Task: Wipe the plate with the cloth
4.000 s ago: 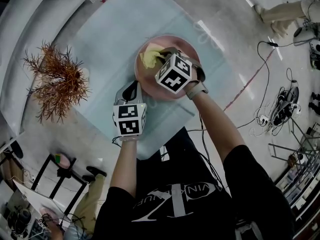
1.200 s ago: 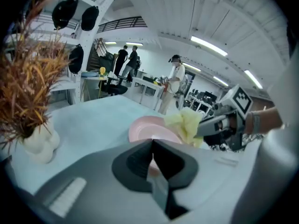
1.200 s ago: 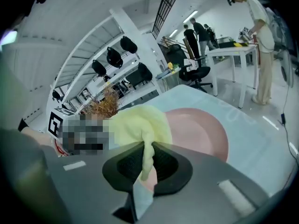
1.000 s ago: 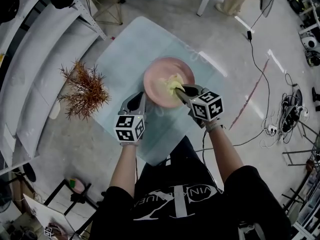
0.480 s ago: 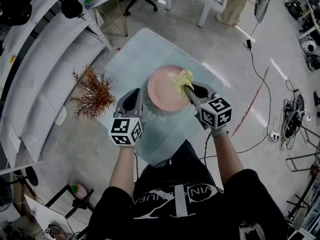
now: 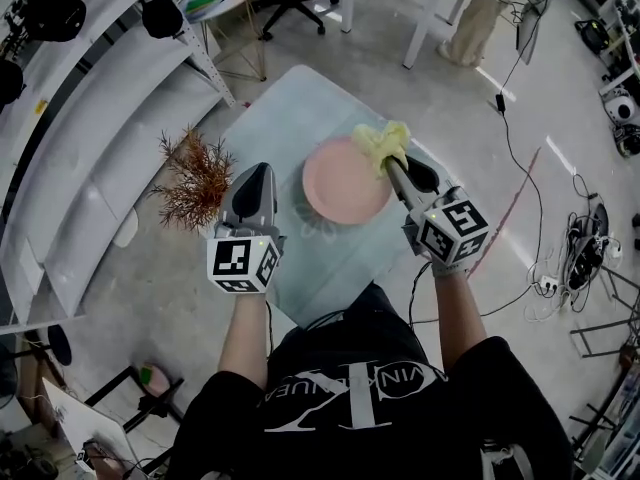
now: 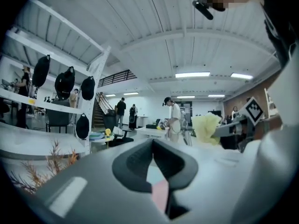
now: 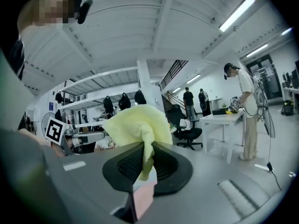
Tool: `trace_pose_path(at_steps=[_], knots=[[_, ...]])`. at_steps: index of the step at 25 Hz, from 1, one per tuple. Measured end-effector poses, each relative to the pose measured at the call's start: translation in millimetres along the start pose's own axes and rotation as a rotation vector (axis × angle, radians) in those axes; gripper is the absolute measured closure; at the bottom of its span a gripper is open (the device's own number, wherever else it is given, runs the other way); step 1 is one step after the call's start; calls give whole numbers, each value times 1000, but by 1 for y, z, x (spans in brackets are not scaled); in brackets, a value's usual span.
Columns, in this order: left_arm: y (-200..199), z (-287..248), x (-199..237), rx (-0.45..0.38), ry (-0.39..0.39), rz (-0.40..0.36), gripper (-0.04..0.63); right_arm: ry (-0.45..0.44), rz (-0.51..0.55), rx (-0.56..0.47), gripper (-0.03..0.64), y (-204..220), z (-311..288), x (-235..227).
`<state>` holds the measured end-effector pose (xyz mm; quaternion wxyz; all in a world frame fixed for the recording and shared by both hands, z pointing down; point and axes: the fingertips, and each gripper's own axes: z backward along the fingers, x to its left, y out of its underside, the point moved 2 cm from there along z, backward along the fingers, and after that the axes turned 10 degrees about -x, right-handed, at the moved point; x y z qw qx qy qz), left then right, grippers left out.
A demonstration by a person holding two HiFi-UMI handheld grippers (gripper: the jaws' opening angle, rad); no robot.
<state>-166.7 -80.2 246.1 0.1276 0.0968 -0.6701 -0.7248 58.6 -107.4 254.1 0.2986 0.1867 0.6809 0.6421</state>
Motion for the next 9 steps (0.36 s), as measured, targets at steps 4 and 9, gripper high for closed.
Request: trace_pose_path(at_steps=[4, 9], knots=[[-24, 5, 4, -53, -21, -27, 595, -4, 29, -75, 578, -26, -1, 9], [-42, 12, 8, -85, -48, -64, 595, -6, 54, -135, 578, -46, -1, 19]])
